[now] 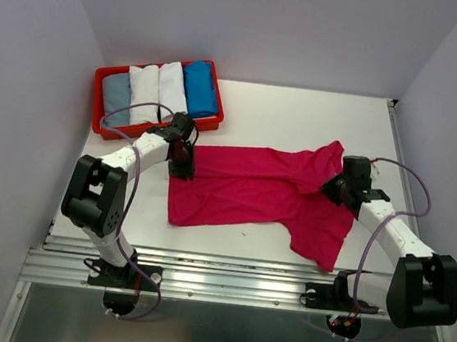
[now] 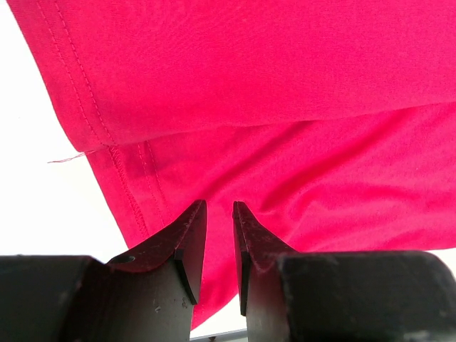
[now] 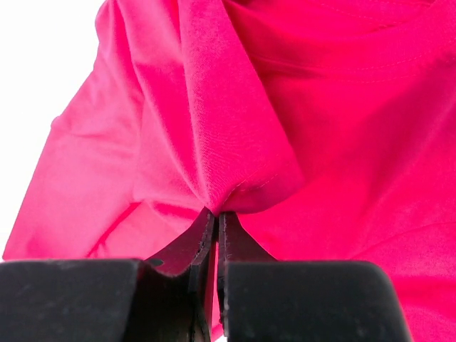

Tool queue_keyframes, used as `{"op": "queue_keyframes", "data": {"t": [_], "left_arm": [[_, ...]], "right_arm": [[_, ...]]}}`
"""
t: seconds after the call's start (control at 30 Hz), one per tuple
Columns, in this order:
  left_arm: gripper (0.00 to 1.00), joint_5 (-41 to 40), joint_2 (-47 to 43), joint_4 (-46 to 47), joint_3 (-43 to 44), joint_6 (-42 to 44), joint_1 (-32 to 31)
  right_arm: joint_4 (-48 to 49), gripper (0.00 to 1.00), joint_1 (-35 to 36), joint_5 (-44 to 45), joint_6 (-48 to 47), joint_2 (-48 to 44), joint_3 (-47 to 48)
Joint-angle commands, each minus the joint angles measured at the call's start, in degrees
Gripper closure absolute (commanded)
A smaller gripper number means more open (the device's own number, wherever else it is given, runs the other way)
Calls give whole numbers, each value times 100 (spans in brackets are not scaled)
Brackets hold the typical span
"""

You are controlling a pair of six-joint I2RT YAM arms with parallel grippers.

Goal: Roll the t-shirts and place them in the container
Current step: Fold the T-shirt at the center of the board.

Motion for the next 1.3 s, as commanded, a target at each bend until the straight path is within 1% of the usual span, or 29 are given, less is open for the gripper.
{"op": "queue_keyframes", "data": {"t": [0.0, 0.2, 0.23, 0.27, 0.3, 0.33, 0.4, 0.43, 0.47, 0.57, 0.63, 0.67, 0.77, 0.8, 0.87, 0.9, 1.03, 1.17, 1.27], "left_arm": [[67, 11, -26, -65, 215, 104, 28], [67, -7, -44, -57, 206, 87, 36], [67, -7, -44, -57, 206, 78, 36], [67, 2, -44, -57, 206, 78, 36], [67, 19, -35, -39, 214, 78, 45], [67, 20, -26, -48, 223, 69, 36], [67, 55, -26, -65, 267, 60, 36], [67, 55, -35, -92, 293, 60, 45], [67, 63, -52, -109, 372, 52, 36], [67, 64, -35, -197, 565, 34, 45], [67, 90, -9, -215, 768, 34, 36], [67, 90, 44, -215, 890, 17, 36], [67, 90, 219, -171, 1075, -27, 36], [67, 107, 272, -162, 1119, -19, 36], [67, 160, 378, -110, 1190, -19, 36], [67, 186, 430, -83, 1251, -36, 36], [67, 204, 764, 13, 1453, -45, 45], [67, 230, 949, 49, 1472, -28, 115], [67, 239, 923, 84, 1384, -10, 133]], "right_arm": [[-267, 99, -52, -151, -186, -323, -125], [-680, 99, 1, -98, -90, -561, -397], [-698, 98, 1, -98, -72, -561, -450], [-681, 81, 1, -176, -72, -553, -503], [-663, 70, 1, -247, -81, -535, -555], [-672, 68, 1, -326, -90, -492, -617], [-837, 64, 1, -213, -160, -491, -591], [-952, 62, 1, 136, -195, -517, -434], [-1101, 61, 1, 304, -274, -544, -328], [-1217, 61, -183, 735, -624, -474, 207], [-1199, 61, -376, 763, -783, -334, 471], [-1130, 61, -586, 676, -976, -89, 725], [-972, 62, -851, 491, -1292, 404, 1130], [-919, 62, -852, 386, -1364, 701, 1210], [-778, 61, -922, 88, -1565, 975, 1333], [-664, 59, -922, 17, -1645, 1107, 1395], [-505, 56, -974, -72, -1917, 1836, 1833], [-364, 56, -975, -125, -2163, 2214, 2133], [-321, 58, -975, -133, -2225, 2400, 2309]]}}
